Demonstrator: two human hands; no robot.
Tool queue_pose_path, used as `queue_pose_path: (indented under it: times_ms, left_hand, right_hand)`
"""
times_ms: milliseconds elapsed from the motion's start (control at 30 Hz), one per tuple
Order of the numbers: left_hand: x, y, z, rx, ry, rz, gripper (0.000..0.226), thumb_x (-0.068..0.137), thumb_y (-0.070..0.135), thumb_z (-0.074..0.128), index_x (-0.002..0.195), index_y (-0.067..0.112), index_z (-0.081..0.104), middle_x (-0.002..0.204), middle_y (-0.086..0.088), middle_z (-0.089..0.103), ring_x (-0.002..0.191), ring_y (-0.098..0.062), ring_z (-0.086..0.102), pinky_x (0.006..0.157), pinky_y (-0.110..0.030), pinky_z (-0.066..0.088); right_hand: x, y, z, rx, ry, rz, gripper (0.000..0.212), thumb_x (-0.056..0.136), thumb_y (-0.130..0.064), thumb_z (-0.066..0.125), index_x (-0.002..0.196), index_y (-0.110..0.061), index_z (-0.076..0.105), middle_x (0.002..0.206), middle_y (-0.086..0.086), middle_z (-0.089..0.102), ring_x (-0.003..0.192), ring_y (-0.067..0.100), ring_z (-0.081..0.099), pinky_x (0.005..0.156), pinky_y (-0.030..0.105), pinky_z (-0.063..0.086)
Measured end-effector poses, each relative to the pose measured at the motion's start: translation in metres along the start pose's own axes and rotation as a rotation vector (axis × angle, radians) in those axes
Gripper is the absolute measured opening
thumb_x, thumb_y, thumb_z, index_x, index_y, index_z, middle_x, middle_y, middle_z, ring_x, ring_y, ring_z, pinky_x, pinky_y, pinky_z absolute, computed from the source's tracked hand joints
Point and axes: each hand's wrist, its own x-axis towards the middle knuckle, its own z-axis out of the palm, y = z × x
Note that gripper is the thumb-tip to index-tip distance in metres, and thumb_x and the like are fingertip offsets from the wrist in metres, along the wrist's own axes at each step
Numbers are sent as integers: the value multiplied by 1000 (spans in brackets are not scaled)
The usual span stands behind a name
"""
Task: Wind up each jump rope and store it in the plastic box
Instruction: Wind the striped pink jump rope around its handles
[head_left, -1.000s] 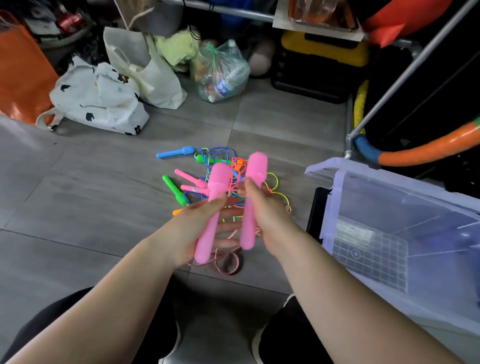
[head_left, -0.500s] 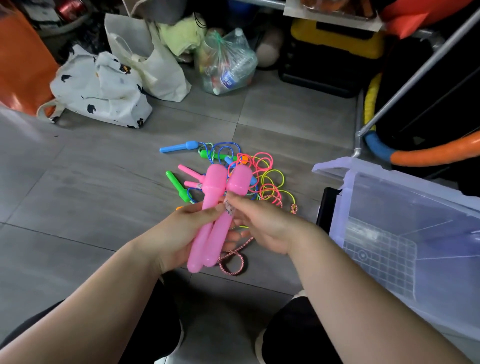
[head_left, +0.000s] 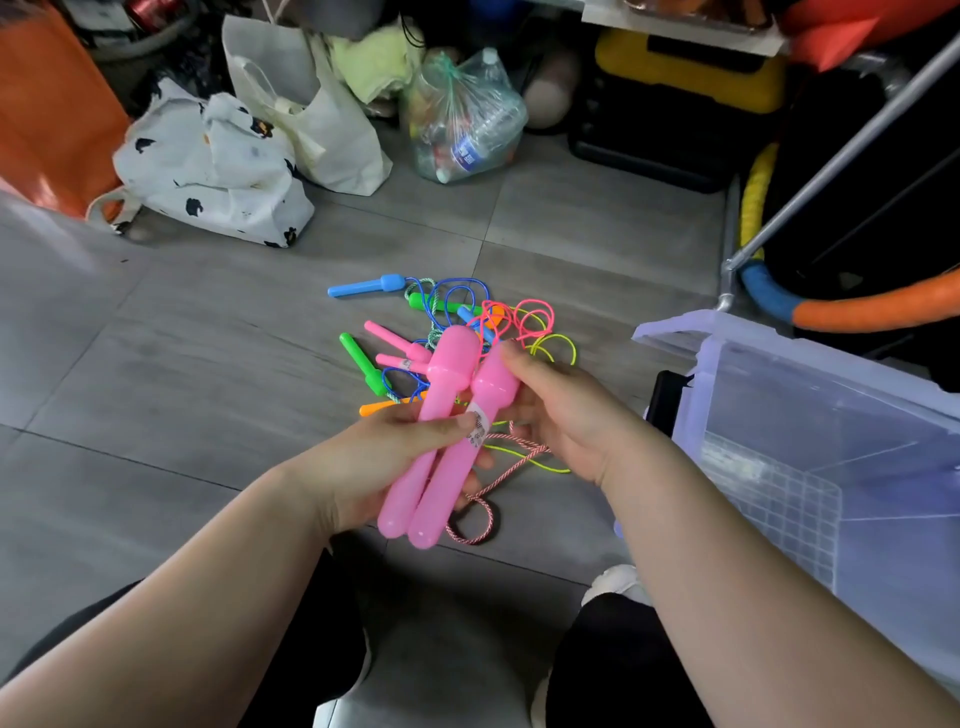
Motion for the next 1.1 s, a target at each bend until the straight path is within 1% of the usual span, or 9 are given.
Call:
queue_pose_path:
  times_ms: [133,233,400,467,533,600,700,867,1100]
  left_hand:
    - [2,2,-9,-16,8,17,16,70,22,57,76,7,58,52,-2,65,40,-12,56,40,-18,47]
    - [1,6,-18,-49,-46,9,18,67,17,70,75,4,59,52,-5,62,39,-13,53,40,-18,46]
    - [-2,6,-30,40,-366,-67,45,33,38,90,66,14,71,56,-8,63,43,-18,58,43,-22,48]
    - [-3,6,-31,62,-408,-65,47,33,40,90,67,14,71,56,-8,64,44,-19,59,45,-22,49]
    - [-6,10,-27,42,-387,-28,47,32,39,90,67,13,71,56,-8,64,45,-19,59,46,-22,49]
    - [-6,14,-20,-48,-279,30,37,41,32,86,66,9,70,54,-6,65,44,-17,61,44,-21,50]
    - [2,14,-17,-17,92,101,9,77,17,61,75,8,60,54,-3,66,46,-12,64,42,-20,52]
    - [18,0,-38,667,275,154,21,90,13,50,69,15,49,67,-7,61,34,-2,54,40,-14,45]
    - [20,-12,-36,1231,5,45,17,87,13,53,71,18,47,64,3,53,33,8,48,45,-6,38]
  right_hand:
    - [-1,-7,1,-245,214,-199,34,92,-36,43,64,-22,58,65,-3,60,57,7,56,63,26,39]
    - [4,-8,-14,-268,463,-386,11,89,-17,49,93,-21,59,92,-3,61,70,-3,54,65,10,41]
    - [7,7,-14,-540,-120,-365,76,75,6,65,137,-17,28,121,-9,53,104,-11,52,81,1,38]
    - [1,2,-8,-466,-120,-343,52,76,8,60,118,-19,47,82,-24,61,67,-20,53,62,-2,39]
    - [-2,-2,0,-466,-28,-324,26,79,6,55,78,-20,55,53,-16,56,45,-12,48,50,3,38]
    - [1,4,10,-569,27,-256,25,83,0,50,64,-17,51,57,-5,55,43,-8,48,53,17,41]
    - [9,23,21,-972,4,-176,11,90,-21,46,89,-13,54,88,10,65,82,18,63,69,30,43]
    - [-7,15,24,-1433,21,-326,24,92,-23,42,108,-6,49,111,15,59,103,33,54,73,33,38]
    - [-18,9,24,-1593,-138,-388,23,89,-23,47,104,-8,56,110,13,60,103,29,54,68,27,27]
